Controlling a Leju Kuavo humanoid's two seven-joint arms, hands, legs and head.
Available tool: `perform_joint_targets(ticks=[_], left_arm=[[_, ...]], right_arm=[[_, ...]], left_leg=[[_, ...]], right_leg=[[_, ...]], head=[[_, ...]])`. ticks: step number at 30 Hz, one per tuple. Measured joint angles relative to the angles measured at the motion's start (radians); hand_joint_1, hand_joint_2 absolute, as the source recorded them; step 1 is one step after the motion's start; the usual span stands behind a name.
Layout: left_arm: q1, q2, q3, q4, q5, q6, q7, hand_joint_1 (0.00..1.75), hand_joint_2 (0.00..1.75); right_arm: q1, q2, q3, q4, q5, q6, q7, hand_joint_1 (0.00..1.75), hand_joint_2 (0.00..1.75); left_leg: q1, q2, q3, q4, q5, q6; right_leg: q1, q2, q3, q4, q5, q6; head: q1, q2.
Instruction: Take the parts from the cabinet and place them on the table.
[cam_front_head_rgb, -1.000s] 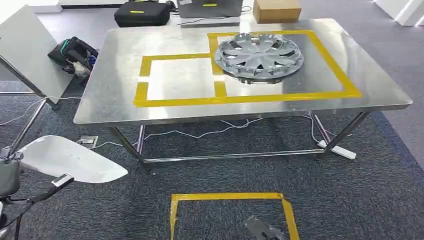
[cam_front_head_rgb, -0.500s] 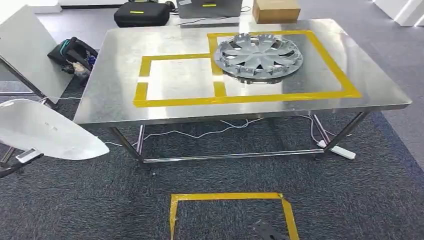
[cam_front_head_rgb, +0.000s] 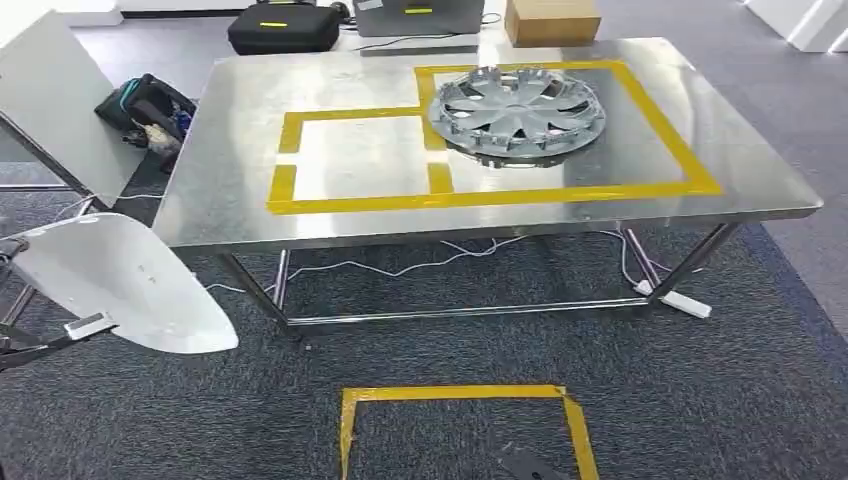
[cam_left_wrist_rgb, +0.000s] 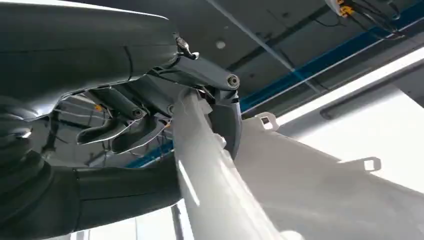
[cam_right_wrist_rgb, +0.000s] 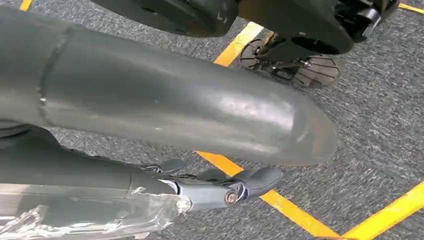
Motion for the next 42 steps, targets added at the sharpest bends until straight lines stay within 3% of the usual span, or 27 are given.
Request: perform_joint_targets(ticks=[6,10,23,25,28,30,31,32,35,36,37,38,40,41,42], left_arm=[[0.017,-0.053,-0.021,0.0,-0.008,0.006,-0.05,1.75,1.75],[0.029,-0.084,-0.046,0.006,-0.012,0.021,-0.036,1.75,1.75],[0.045,-0.093,-0.053,0.013,-0.012,0.032,-0.016,1.75,1.75],[0.047,-0.093,-0.052,0.013,-0.012,0.032,-0.011,1.75,1.75],[0.052,-0.091,-0.045,0.013,-0.011,0.034,-0.004,1.75,1.75],[0.053,-0.088,-0.034,0.013,-0.01,0.034,-0.004,1.75,1.75],[0.055,-0.088,-0.032,0.012,-0.01,0.035,-0.003,1.75,1.75],[0.055,-0.088,-0.032,0.012,-0.01,0.035,-0.003,1.75,1.75],[0.065,-0.09,-0.031,0.012,-0.01,0.035,-0.004,1.75,1.75],[0.071,-0.091,-0.029,0.013,-0.01,0.035,-0.003,1.75,1.75],[0.074,-0.093,-0.026,0.013,-0.01,0.035,-0.004,1.75,1.75],[0.076,-0.095,-0.025,0.013,-0.01,0.035,-0.003,1.75,1.75],[0.077,-0.097,-0.018,0.013,-0.01,0.035,-0.004,1.75,1.75],[0.078,-0.097,-0.014,0.013,-0.01,0.035,-0.004,1.75,1.75],[0.078,-0.097,-0.009,0.013,-0.01,0.035,-0.004,1.75,1.75]], right_arm=[[0.0,0.002,0.012,0.0,0.024,0.0,-0.001,0.0,0.0],[0.0,0.004,0.029,0.0,0.04,-0.018,0.009,0.0,0.0],[0.001,0.005,0.028,0.0,0.012,-0.027,0.001,0.0,0.0],[0.001,0.006,0.027,0.0,0.004,-0.026,0.0,0.0,0.0],[0.001,0.007,0.025,0.0,-0.003,-0.023,-0.003,0.0,0.0],[0.001,0.008,0.024,0.0,-0.007,-0.019,-0.005,0.0,0.0],[0.002,0.007,0.024,0.0,-0.007,-0.018,-0.005,0.0,0.0],[0.002,0.007,0.024,0.0,-0.007,-0.018,-0.006,0.0,0.0],[0.002,0.007,0.023,0.0,-0.007,-0.017,-0.006,0.0,0.0],[0.004,0.006,0.023,0.0,-0.007,-0.018,-0.006,0.0,0.0],[0.006,0.006,0.023,0.0,-0.006,-0.018,-0.006,0.0,0.0],[0.008,0.006,0.023,0.0,-0.005,-0.019,-0.006,0.0,0.0],[0.008,0.005,0.023,0.0,-0.004,-0.021,-0.006,0.0,0.0],[0.005,0.005,0.023,0.0,-0.004,-0.022,-0.006,0.0,0.0],[0.004,0.008,0.023,0.0,-0.004,-0.023,-0.008,0.0,0.0]], left_leg=[[-0.001,0.0,0.0,0.0,0.0,0.001],[-0.001,0.0,-0.001,0.0,0.0,0.001],[-0.001,0.0,-0.001,0.0,0.0,0.001],[-0.003,0.0,-0.005,0.007,-0.006,0.014],[-0.005,0.0,-0.007,0.01,-0.01,0.022],[-0.007,0.001,-0.002,-0.001,-0.003,0.032],[0.007,0.009,0.011,-0.023,0.01,0.032],[0.007,0.013,0.018,-0.029,0.01,0.034],[0.007,0.029,0.02,-0.027,0.006,0.037],[0.008,0.034,0.02,-0.026,0.004,0.035],[0.008,0.039,0.021,-0.025,0.002,0.033],[0.01,0.041,0.022,-0.023,0.0,0.029],[0.018,0.05,0.022,-0.006,-0.012,0.014],[0.013,0.053,0.02,0.002,-0.019,0.005],[0.008,0.054,0.016,0.015,-0.026,0.0]], right_leg=[[-0.001,0.0,0.0,0.0,0.0,0.0],[-0.001,0.0,0.0,0.0,0.0,0.0],[-0.001,0.0,-0.001,0.0,0.0,0.0],[-0.005,0.0,0.0,-0.003,0.001,0.007],[-0.007,0.0,0.0,-0.004,0.001,0.013],[-0.007,0.004,0.004,-0.017,0.005,0.023],[-0.004,0.002,-0.003,-0.01,0.0,0.024],[0.001,-0.002,-0.013,0.016,-0.019,0.028],[-0.003,-0.007,-0.128,0.244,-0.123,0.036],[-0.003,-0.008,-0.153,0.288,-0.13,0.039],[-0.003,-0.009,-0.152,0.278,-0.112,0.041],[-0.005,-0.011,-0.13,0.227,-0.077,0.043],[-0.008,-0.033,-0.029,0.035,0.012,0.049],[-0.001,-0.047,-0.016,0.014,-0.007,0.046],[-0.008,-0.035,-0.008,0.005,0.001,0.031]], head=[[0.0,0.0],[0.0,0.0],[0.0,0.0],[-0.001,0.0],[0.0,0.0],[-0.001,0.0],[0.001,0.0],[0.002,0.0],[0.009,0.0],[0.01,0.0],[0.009,0.0],[0.01,0.0],[0.01,0.0],[0.011,0.0],[0.01,0.0]])
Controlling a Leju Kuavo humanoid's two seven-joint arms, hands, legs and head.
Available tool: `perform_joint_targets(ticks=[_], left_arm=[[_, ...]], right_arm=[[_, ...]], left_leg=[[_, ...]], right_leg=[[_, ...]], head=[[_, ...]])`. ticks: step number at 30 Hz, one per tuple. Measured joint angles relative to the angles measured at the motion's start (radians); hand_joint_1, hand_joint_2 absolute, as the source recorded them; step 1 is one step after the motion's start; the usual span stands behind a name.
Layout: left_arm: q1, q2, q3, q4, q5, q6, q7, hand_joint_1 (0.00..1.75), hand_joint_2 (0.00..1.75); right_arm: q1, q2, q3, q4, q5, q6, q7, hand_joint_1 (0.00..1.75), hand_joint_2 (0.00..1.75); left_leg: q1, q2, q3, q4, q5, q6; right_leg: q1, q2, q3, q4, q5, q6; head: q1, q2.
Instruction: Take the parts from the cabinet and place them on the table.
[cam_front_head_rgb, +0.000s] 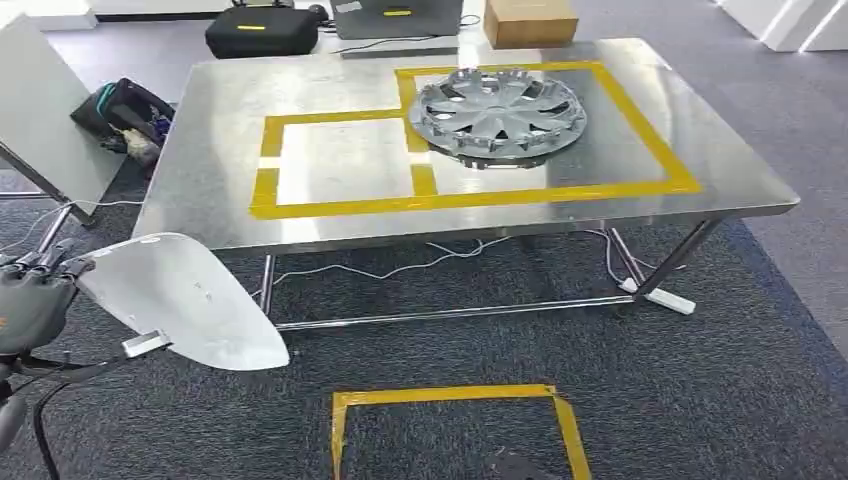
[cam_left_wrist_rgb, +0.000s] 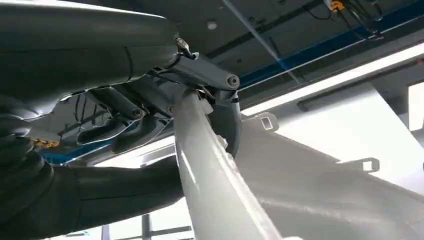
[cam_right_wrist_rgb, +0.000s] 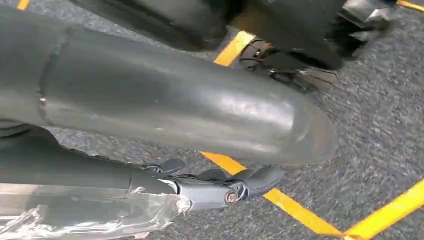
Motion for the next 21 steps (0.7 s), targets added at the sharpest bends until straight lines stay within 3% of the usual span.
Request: perform_joint_targets(ticks=[1,3,5,8,9,10,11,13,14,15,16,17,18,21], left_arm=[[0.001,0.0,0.001,0.0,0.0,0.002,0.0,1.75,1.75],[0.004,0.0,0.003,0.0,0.0,0.003,0.0,1.75,1.75],[0.007,0.0,0.007,0.0,0.0,0.004,-0.001,1.75,1.75],[0.015,0.0,0.012,0.0,0.0,0.006,-0.001,1.75,1.75],[0.022,0.0,0.014,0.0,0.0,0.006,-0.001,1.75,1.75],[0.026,0.0,0.017,0.001,0.0,0.007,-0.001,1.75,1.75],[0.027,-0.002,0.019,0.001,0.001,0.007,-0.002,1.75,1.75],[0.025,-0.003,0.024,0.001,0.003,0.007,-0.003,1.75,1.75],[0.023,-0.003,0.025,0.001,0.003,0.007,-0.004,1.75,1.75],[0.021,-0.004,0.025,0.001,0.003,0.007,-0.004,1.75,1.75],[0.021,-0.006,0.025,0.002,0.003,0.007,-0.004,1.75,1.75],[0.022,-0.008,0.025,0.002,0.004,0.006,-0.004,1.75,1.75],[0.023,-0.008,0.025,0.003,0.004,0.006,-0.005,1.75,1.75],[0.022,-0.011,0.027,0.007,0.005,0.006,-0.007,1.75,1.75]], right_arm=[[0.0,-0.001,0.0,0.0,0.0,-0.001,0.001,0.0,0.0],[0.0,-0.001,0.0,0.0,0.002,-0.004,0.001,0.0,0.0],[-0.001,-0.001,0.0,0.0,0.004,-0.007,0.001,0.0,0.0],[-0.001,-0.001,0.0,0.0,0.005,-0.008,0.001,0.0,0.0],[0.001,-0.001,0.0,0.0,0.006,-0.008,0.001,0.0,0.0],[0.001,-0.001,0.0,0.0,0.012,-0.01,0.006,0.0,0.0],[0.001,-0.001,0.0,0.0,0.016,-0.012,0.015,0.0,0.0],[0.0,-0.001,0.0,0.0,0.021,-0.012,0.024,0.0,0.0],[-0.001,-0.001,0.0,0.0,0.021,-0.012,0.025,0.0,0.0],[-0.002,-0.001,0.0,0.0,0.021,-0.012,0.025,0.0,0.0],[-0.002,-0.002,0.0,0.0,0.021,-0.012,0.024,0.0,0.0],[-0.001,-0.002,0.0,0.0,0.022,-0.011,0.025,0.0,0.0],[0.001,-0.002,0.0,0.0,0.023,-0.01,0.025,0.0,0.0],[0.0,-0.002,0.0,0.0,0.023,-0.009,0.027,0.0,0.0]], left_leg=[[-0.001,0.001,0.0,-0.002,0.001,-0.001],[0.002,0.003,0.003,-0.002,0.0,-0.006],[0.006,-0.008,-0.011,0.036,-0.037,-0.015],[0.005,-0.016,-0.119,0.265,-0.15,-0.016],[0.005,-0.016,-0.147,0.319,-0.162,-0.013],[0.005,-0.017,-0.149,0.318,-0.147,-0.011],[0.004,-0.017,-0.13,0.275,-0.112,-0.006],[0.002,-0.017,-0.042,0.102,-0.025,0.004],[0.001,-0.018,-0.005,0.033,-0.007,0.009],[-0.004,-0.018,0.003,0.01,-0.018,0.004],[-0.001,-0.018,0.001,0.005,-0.009,-0.007],[-0.001,-0.018,0.0,0.006,-0.012,-0.02],[-0.004,-0.02,0.0,0.006,-0.01,-0.011],[-0.004,-0.021,0.0,0.006,-0.009,-0.003]], right_leg=[[0.0,0.006,-0.004,0.01,-0.002,-0.013],[0.003,0.012,-0.008,0.017,-0.006,-0.025],[0.001,0.016,-0.007,0.014,-0.003,-0.038],[0.004,0.022,-0.01,0.014,-0.003,-0.046],[0.006,0.025,-0.01,0.014,-0.003,-0.047],[0.006,0.028,-0.009,0.014,-0.003,-0.047],[0.007,0.03,-0.009,0.014,-0.003,-0.047],[0.007,0.034,-0.004,0.014,-0.004,-0.046],[0.007,0.034,-0.003,0.014,-0.004,-0.044],[0.013,0.036,-0.007,0.018,-0.007,-0.037],[0.016,0.036,-0.01,0.021,-0.008,-0.037],[0.014,0.035,-0.01,0.017,-0.009,-0.055],[0.014,0.033,-0.007,0.012,-0.005,-0.054],[0.013,0.032,0.001,-0.002,0.003,-0.04]], head=[[-0.003,0.0],[-0.002,0.0],[-0.004,0.0],[-0.004,0.0],[-0.004,0.0],[-0.004,0.0],[-0.005,0.0],[-0.004,0.0],[-0.004,0.0],[-0.004,0.0],[-0.001,0.0],[-0.003,0.0],[-0.002,0.0],[-0.002,0.0]])
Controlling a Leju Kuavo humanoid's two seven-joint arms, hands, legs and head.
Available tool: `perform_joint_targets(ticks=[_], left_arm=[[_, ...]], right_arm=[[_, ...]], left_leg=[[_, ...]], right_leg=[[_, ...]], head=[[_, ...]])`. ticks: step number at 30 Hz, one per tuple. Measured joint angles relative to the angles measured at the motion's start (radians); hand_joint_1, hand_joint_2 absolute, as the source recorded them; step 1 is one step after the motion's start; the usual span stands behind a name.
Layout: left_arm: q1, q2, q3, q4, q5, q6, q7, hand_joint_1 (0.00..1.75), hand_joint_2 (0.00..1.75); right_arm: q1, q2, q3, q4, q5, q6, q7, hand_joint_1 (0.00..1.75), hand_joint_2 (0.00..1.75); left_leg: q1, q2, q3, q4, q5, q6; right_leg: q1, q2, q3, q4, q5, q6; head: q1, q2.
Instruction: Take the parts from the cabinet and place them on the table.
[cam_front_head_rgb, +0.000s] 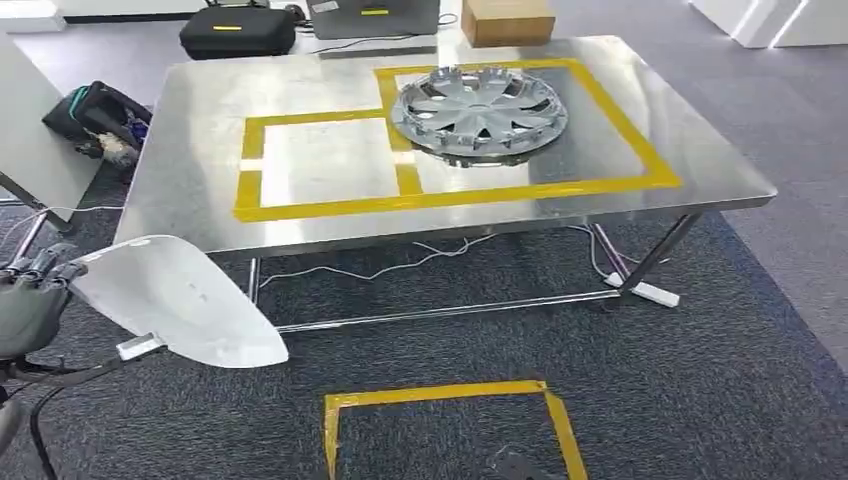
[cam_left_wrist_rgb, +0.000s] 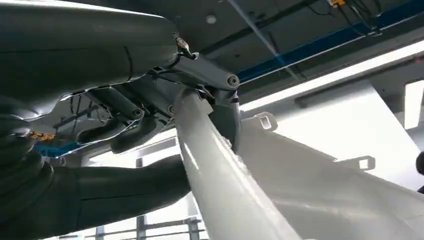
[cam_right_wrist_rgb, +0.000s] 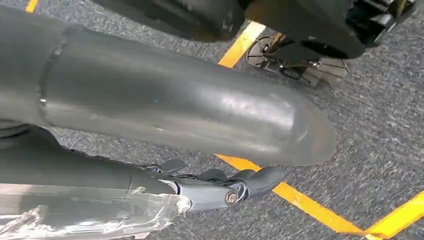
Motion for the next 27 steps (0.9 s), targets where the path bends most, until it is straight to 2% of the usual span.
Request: perform_joint_targets(ticks=[5,7,15,16,17,18,19,20,21,22,23,24,25,26,27], left_arm=[[0.0,0.002,0.0,0.002,0.004,0.016,-0.044,1.75,1.75],[0.0,0.006,0.0,0.002,0.006,0.031,-0.055,1.75,1.75],[0.0,0.032,-0.006,0.003,0.049,0.068,-0.127,1.75,1.75],[0.002,0.037,-0.006,0.003,0.055,0.079,-0.136,1.75,1.75],[0.002,0.041,-0.006,0.003,0.059,0.087,-0.142,1.75,1.75],[0.002,0.042,-0.006,0.003,0.063,0.093,-0.143,1.75,1.75],[-0.002,0.043,-0.006,0.003,0.066,0.097,-0.143,1.75,1.75],[-0.001,0.043,-0.007,0.005,0.066,0.097,-0.146,1.75,1.75],[0.003,0.043,-0.008,0.006,0.066,0.097,-0.149,1.75,1.75],[0.007,0.043,-0.01,0.007,0.066,0.098,-0.15,1.75,1.75],[0.011,0.043,-0.01,0.009,0.066,0.098,-0.15,1.75,1.75],[0.014,0.042,-0.011,0.01,0.066,0.098,-0.15,1.75,1.75],[0.014,0.042,-0.011,0.011,0.065,0.099,-0.15,1.75,1.75],[0.013,0.042,-0.011,0.011,0.065,0.101,-0.15,1.75,1.75],[0.012,0.043,-0.01,0.011,0.065,0.102,-0.15,1.75,1.75]], right_arm=[[0.001,0.0,0.001,0.0,0.007,0.002,0.008,0.0,0.0],[0.0,0.0,0.002,0.0,0.009,0.004,0.008,0.0,0.0],[0.0,0.0,0.002,0.0,0.018,0.017,0.008,0.0,0.0],[-0.001,0.002,0.002,0.0,0.02,0.018,0.009,0.0,0.0],[-0.001,0.002,0.002,0.0,0.021,0.019,0.009,0.0,0.0],[-0.001,0.002,0.003,0.0,0.021,0.019,0.008,0.0,0.0],[-0.002,0.002,0.003,0.0,0.021,0.019,0.008,0.0,0.0],[-0.002,0.002,0.003,0.0,0.021,0.021,0.009,0.0,0.0],[-0.002,0.002,0.003,0.0,0.021,0.021,0.009,0.0,0.0],[-0.001,0.001,0.003,0.0,0.021,0.021,0.009,0.0,0.0],[0.001,0.001,0.003,0.0,0.022,0.021,0.01,0.0,0.0],[0.002,0.001,0.003,0.0,0.023,0.021,0.01,0.0,0.0],[0.003,0.001,0.003,0.0,0.024,0.021,0.01,0.0,0.0],[0.003,0.0,0.003,0.0,0.024,0.022,0.01,0.0,0.0],[0.002,0.001,0.003,0.0,0.024,0.022,0.012,0.0,0.0]], left_leg=[[-0.001,0.0,-0.001,0.0,0.001,0.008],[-0.001,0.0,-0.002,0.0,0.001,0.009],[-0.001,-0.001,-0.004,0.001,0.002,0.013],[-0.004,-0.001,0.0,-0.01,0.004,0.032],[0.007,0.0,0.021,-0.047,0.024,0.045],[0.005,0.003,0.034,-0.067,0.032,0.047],[0.006,0.003,0.036,-0.072,0.037,0.05],[0.006,0.003,0.035,-0.072,0.036,0.049],[0.007,0.0,0.036,-0.072,0.016,0.048],[0.008,-0.002,0.036,-0.072,0.014,0.045],[0.01,-0.002,0.04,-0.071,0.01,0.039],[0.015,-0.002,0.045,-0.068,0.006,0.032],[0.023,-0.003,0.05,-0.06,-0.002,0.022],[0.03,-0.003,0.053,-0.045,-0.015,0.01],[0.028,-0.004,0.05,-0.026,-0.03,-0.005]], right_leg=[[-0.001,0.0,0.004,-0.01,0.006,0.011],[-0.002,0.0,0.004,-0.012,0.008,0.018],[-0.005,0.0,0.005,-0.016,0.01,0.021],[-0.007,0.0,0.011,-0.03,0.019,0.04],[-0.004,-0.001,0.009,-0.035,0.019,0.041],[-0.003,-0.004,0.001,-0.016,0.003,0.041],[-0.004,-0.004,-0.024,0.041,-0.034,0.04],[-0.007,-0.004,-0.065,0.132,-0.079,0.041],[-0.009,-0.004,-0.104,0.211,-0.108,0.043],[-0.011,-0.005,-0.133,0.265,-0.119,0.048],[-0.014,-0.005,-0.137,0.269,-0.107,0.052],[-0.018,-0.006,-0.116,0.228,-0.077,0.057],[-0.024,-0.007,-0.073,0.147,-0.034,0.065],[-0.034,-0.009,-0.021,0.053,0.007,0.078],[-0.038,-0.002,0.007,0.011,-0.013,0.097]], head=[[0.0,0.0],[0.0,0.0],[0.0,0.0],[-0.001,0.0],[-0.002,0.0],[0.004,0.0],[0.004,0.0],[0.005,0.0],[0.004,0.0],[0.005,0.0],[0.004,0.0],[0.005,0.0],[0.004,0.0],[0.005,0.0],[0.005,0.0]])
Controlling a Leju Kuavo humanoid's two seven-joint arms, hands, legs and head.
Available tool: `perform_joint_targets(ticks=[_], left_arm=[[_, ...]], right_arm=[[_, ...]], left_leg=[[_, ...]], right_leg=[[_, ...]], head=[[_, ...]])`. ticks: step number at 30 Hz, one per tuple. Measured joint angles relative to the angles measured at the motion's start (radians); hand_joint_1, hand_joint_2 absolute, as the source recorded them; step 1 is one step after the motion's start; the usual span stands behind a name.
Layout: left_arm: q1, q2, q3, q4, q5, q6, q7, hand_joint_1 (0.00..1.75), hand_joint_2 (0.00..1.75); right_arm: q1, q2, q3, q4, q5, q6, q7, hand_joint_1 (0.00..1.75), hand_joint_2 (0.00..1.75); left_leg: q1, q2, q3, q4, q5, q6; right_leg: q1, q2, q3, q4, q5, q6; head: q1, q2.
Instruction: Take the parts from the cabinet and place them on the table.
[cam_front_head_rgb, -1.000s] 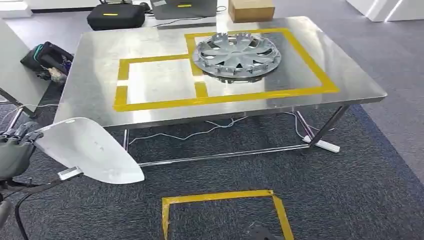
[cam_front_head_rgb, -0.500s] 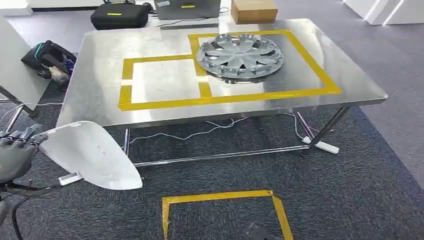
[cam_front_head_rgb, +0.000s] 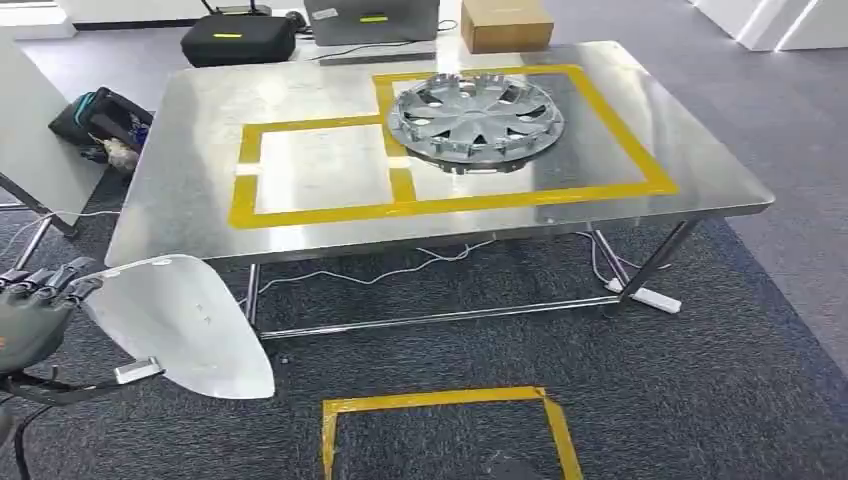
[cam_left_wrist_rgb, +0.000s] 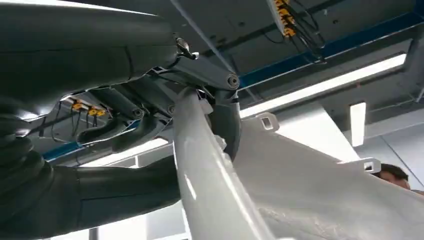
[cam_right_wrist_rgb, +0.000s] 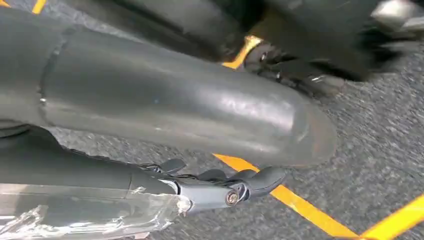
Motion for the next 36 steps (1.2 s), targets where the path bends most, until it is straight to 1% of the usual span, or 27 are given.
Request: perform_joint_targets(ticks=[1,2,3,6,8,10,11,12,14,15,16,17,18,19,20,21,22,23,24,26,27,28,29,31,32,34,36], left_arm=[[0.0,0.003,0.002,0.0,0.0,0.0,0.001,1.75,1.75],[0.002,0.003,0.002,0.0,-0.001,0.002,0.001,1.75,1.75],[0.002,0.003,0.003,0.0,0.0,0.003,0.003,1.75,1.75],[0.003,0.004,0.006,0.0,0.0,0.005,0.003,1.75,1.75],[0.005,0.005,0.007,0.0,0.001,0.006,0.003,1.75,1.75],[0.016,0.004,0.007,0.0,0.004,0.006,0.003,1.75,1.75],[0.023,0.004,0.008,0.0,0.006,0.006,0.003,1.75,1.75],[0.028,0.003,0.008,0.0,0.01,0.006,0.001,1.75,1.75],[0.031,0.003,0.012,0.0,0.013,0.006,-0.001,1.75,1.75],[0.033,0.003,0.015,0.0,0.013,0.006,-0.002,1.75,1.75],[0.038,0.004,0.019,0.001,0.016,0.007,-0.002,1.75,1.75],[0.04,0.004,0.025,0.001,0.019,0.007,-0.007,1.75,1.75],[0.039,0.003,0.029,0.001,0.019,0.007,-0.008,1.75,1.75],[0.036,0.001,0.036,0.0,0.021,0.008,-0.008,1.75,1.75],[0.032,0.002,0.041,0.0,0.022,0.008,-0.008,1.75,1.75],[0.031,0.002,0.047,-0.002,0.021,0.009,-0.008,1.75,1.75],[0.029,0.002,0.051,-0.002,0.021,0.009,-0.008,1.75,1.75],[0.031,0.0,0.051,-0.002,0.022,0.009,-0.008,1.75,1.75],[0.033,0.0,0.051,-0.002,0.022,0.009,-0.011,1.75,1.75],[0.038,-0.004,0.053,-0.002,0.026,0.009,-0.018,1.75,1.75],[0.04,-0.005,0.056,-0.002,0.029,0.009,-0.024,1.75,1.75],[0.041,-0.007,0.058,-0.002,0.031,0.009,-0.026,1.75,1.75],[0.041,-0.008,0.059,-0.002,0.034,0.009,-0.029,1.75,1.75],[0.042,-0.01,0.061,-0.001,0.06,0.008,-0.04,1.75,1.75],[0.043,-0.012,0.061,0.0,0.078,0.005,-0.048,1.75,1.75],[0.042,-0.016,0.066,0.0,0.141,-0.012,-0.07,1.75,1.75],[0.043,-0.02,0.072,0.0,0.196,-0.019,-0.095,1.75,1.75]], right_arm=[[-0.002,0.011,0.001,0.005,0.001,0.001,0.001,0.0,0.0],[-0.002,0.006,0.001,0.004,0.002,0.001,0.004,0.0,0.0],[0.002,0.004,0.001,0.004,0.002,0.0,0.006,0.0,0.0],[0.003,0.004,0.001,0.004,0.003,0.0,0.006,0.0,0.0],[0.003,0.004,0.001,0.004,0.003,0.0,0.006,0.0,0.0],[0.007,0.003,0.001,0.004,0.003,0.0,0.006,0.0,0.0],[0.008,0.003,0.001,0.004,0.003,0.0,0.006,0.0,0.0],[0.01,0.002,0.001,0.004,0.003,0.0,0.006,0.0,0.0],[0.01,0.002,0.001,0.004,0.003,0.0,0.006,0.0,0.0],[0.011,0.002,0.001,0.004,0.003,0.0,0.006,0.0,0.0],[0.01,0.002,0.001,0.006,0.003,0.0,0.006,0.0,0.0],[0.008,0.001,0.001,0.006,0.003,0.001,0.006,0.0,0.0],[0.004,0.0,0.001,0.006,0.003,0.0,0.006,0.0,0.0],[0.003,0.0,0.001,0.006,0.003,0.0,0.005,0.0,0.0],[-0.003,0.0,0.001,0.006,0.003,0.0,0.005,0.0,0.0],[-0.006,0.0,0.001,0.006,0.003,0.0,0.004,0.0,0.0],[-0.01,0.0,0.001,0.006,0.003,0.0,0.004,0.0,0.0],[-0.012,0.0,0.002,0.006,0.003,0.0,0.004,0.0,0.0],[-0.012,0.0,0.002,0.006,0.003,0.0,0.005,0.0,0.0],[-0.005,0.0,0.002,0.006,0.003,0.0,0.005,0.0,0.0],[-0.002,0.0,0.002,0.006,0.004,0.0,0.005,0.0,0.0],[0.002,-0.001,0.002,0.006,0.004,0.0,0.005,0.0,0.0],[0.004,-0.002,0.002,0.006,0.004,0.0,0.005,0.0,0.0],[0.006,-0.002,0.002,0.006,0.004,0.0,0.005,0.0,0.0],[0.003,-0.002,0.002,0.006,0.004,0.0,0.006,0.0,0.0],[0.002,-0.003,0.002,0.006,0.006,0.0,0.006,0.0,0.0],[0.002,-0.002,0.002,0.006,0.009,0.0,0.006,0.0,0.0]], left_leg=[[0.0,-0.002,-0.007,0.014,-0.016,-0.008],[-0.005,-0.002,-0.006,0.012,-0.022,-0.013],[-0.003,-0.003,0.0,0.007,-0.022,-0.011],[0.004,-0.001,0.002,0.027,-0.029,-0.012],[-0.003,-0.002,-0.086,0.17,-0.068,-0.007],[-0.007,-0.002,-0.204,0.326,-0.093,-0.001],[-0.008,-0.002,-0.242,0.342,-0.065,0.004],[-0.009,-0.002,-0.251,0.308,-0.009,0.011],[-0.015,-0.002,-0.217,0.146,0.142,0.028],[-0.019,-0.002,-0.192,0.048,0.214,0.039],[-0.035,-0.005,-0.173,0.015,0.213,0.04],[-0.037,-0.002,-0.144,-0.009,0.173,0.043],[-0.037,-0.001,-0.127,-0.016,0.153,0.03],[-0.037,-0.004,-0.114,-0.028,0.142,0.031],[-0.037,-0.006,-0.093,-0.03,0.134,0.034],[-0.033,-0.006,-0.073,-0.036,0.125,0.037],[-0.033,-0.006,-0.059,-0.036,0.114,0.043],[-0.033,-0.006,-0.047,-0.036,0.104,0.048],[-0.033,-0.006,-0.034,-0.037,0.092,0.051],[-0.034,-0.007,-0.007,-0.037,0.067,0.052],[-0.035,-0.009,0.005,-0.037,0.055,0.052],[-0.036,-0.012,0.021,-0.037,0.043,0.05],[-0.036,-0.012,0.033,-0.035,0.035,0.048],[-0.04,-0.013,0.049,-0.031,0.016,0.038],[-0.042,-0.016,0.049,-0.028,0.009,0.035],[-0.042,-0.015,0.051,-0.026,0.006,0.023],[-0.041,-0.014,0.049,-0.017,-0.004,0.014]], right_leg=[[0.0,0.012,0.01,-0.002,-0.022,-0.022],[0.0,0.011,0.007,0.006,-0.025,-0.045],[0.003,0.01,0.008,0.008,-0.031,-0.054],[0.007,0.012,0.03,0.007,-0.049,-0.081],[0.012,0.012,0.058,-0.008,-0.06,-0.093],[0.018,0.012,0.093,-0.025,-0.075,-0.098],[0.021,0.015,0.118,-0.035,-0.086,-0.097],[0.024,0.018,0.144,-0.045,-0.098,-0.095],[0.028,0.023,0.203,-0.067,-0.124,-0.094],[0.027,0.025,0.215,-0.084,-0.139,-0.093],[0.035,0.027,0.246,-0.097,-0.154,-0.084],[0.029,0.032,0.273,-0.123,-0.165,-0.08],[0.025,0.029,0.302,-0.155,-0.169,-0.076],[0.024,0.027,0.323,-0.142,-0.146,-0.064],[0.024,0.025,0.319,-0.11,-0.126,-0.054],[0.024,0.014,0.288,-0.047,-0.115,-0.053],[0.025,0.002,0.236,0.045,-0.109,-0.052],[0.026,-0.001,0.168,0.134,-0.127,-0.052],[0.029,-0.002,0.11,0.197,-0.168,-0.052],[0.033,-0.002,0.023,0.234,-0.267,-0.052],[0.033,-0.001,-0.002,0.213,-0.279,-0.052],[0.034,-0.002,-0.014,0.155,-0.244,-0.054],[0.035,-0.002,-0.01,0.083,-0.172,-0.058],[0.036,-0.005,-0.004,-0.049,0.033,-0.066],[0.037,-0.005,-0.002,-0.052,0.03,-0.078],[0.039,-0.002,0.008,-0.052,0.045,-0.091],[0.032,-0.001,0.015,-0.054,0.045,-0.097]], head=[[0.008,0.0],[0.003,0.0],[-0.01,0.0],[-0.013,0.0],[-0.018,0.0],[-0.018,0.0],[-0.018,0.0],[-0.017,0.0],[-0.017,0.0],[-0.018,0.0],[-0.016,0.0],[-0.018,0.0],[-0.019,0.0],[-0.019,0.0],[-0.02,0.0],[-0.015,0.0],[-0.013,0.0],[-0.01,0.0],[-0.011,0.0],[-0.004,0.0],[-0.005,0.0],[-0.003,0.0],[-0.004,0.0],[-0.003,0.0],[-0.004,0.0],[-0.004,0.0],[-0.005,0.0]])
